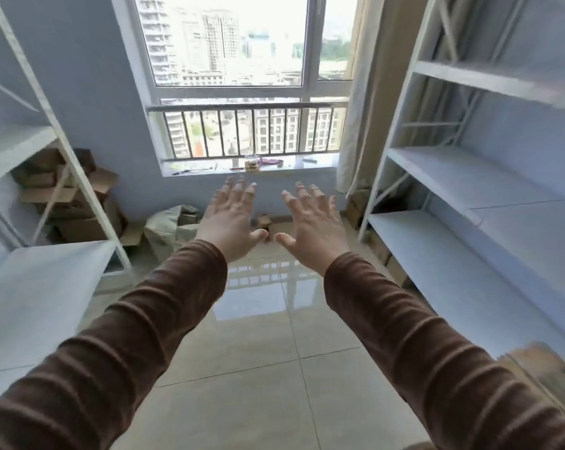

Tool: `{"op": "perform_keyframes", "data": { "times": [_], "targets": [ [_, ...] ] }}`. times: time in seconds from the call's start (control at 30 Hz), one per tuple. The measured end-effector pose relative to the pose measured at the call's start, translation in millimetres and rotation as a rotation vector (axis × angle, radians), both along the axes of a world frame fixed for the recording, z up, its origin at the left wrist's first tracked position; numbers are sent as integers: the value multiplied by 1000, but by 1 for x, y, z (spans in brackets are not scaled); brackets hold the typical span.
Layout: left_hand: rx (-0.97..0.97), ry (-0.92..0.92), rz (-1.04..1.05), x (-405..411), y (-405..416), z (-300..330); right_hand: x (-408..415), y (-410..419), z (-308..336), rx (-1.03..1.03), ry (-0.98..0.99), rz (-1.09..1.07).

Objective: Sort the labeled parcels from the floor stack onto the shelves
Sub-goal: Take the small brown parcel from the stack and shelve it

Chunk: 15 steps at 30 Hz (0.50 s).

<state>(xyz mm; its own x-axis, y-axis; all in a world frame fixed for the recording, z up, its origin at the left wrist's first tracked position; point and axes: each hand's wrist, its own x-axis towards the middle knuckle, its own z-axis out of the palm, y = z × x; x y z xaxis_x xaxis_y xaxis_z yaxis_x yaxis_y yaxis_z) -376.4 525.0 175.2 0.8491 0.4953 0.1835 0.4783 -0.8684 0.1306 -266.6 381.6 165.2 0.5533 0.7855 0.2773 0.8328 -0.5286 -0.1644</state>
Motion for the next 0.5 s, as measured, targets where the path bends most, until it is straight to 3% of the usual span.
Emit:
{"op": "perform_keyframes", "data": {
  "times": [0.27,0.5],
  "targets": [
    [-53,30,-343,143,-112,-35,91,-140,-34,-62,55,-350],
    [-67,74,-636,226,-202,-63,118,-235,-65,-97,139,-650]
  ]
}}
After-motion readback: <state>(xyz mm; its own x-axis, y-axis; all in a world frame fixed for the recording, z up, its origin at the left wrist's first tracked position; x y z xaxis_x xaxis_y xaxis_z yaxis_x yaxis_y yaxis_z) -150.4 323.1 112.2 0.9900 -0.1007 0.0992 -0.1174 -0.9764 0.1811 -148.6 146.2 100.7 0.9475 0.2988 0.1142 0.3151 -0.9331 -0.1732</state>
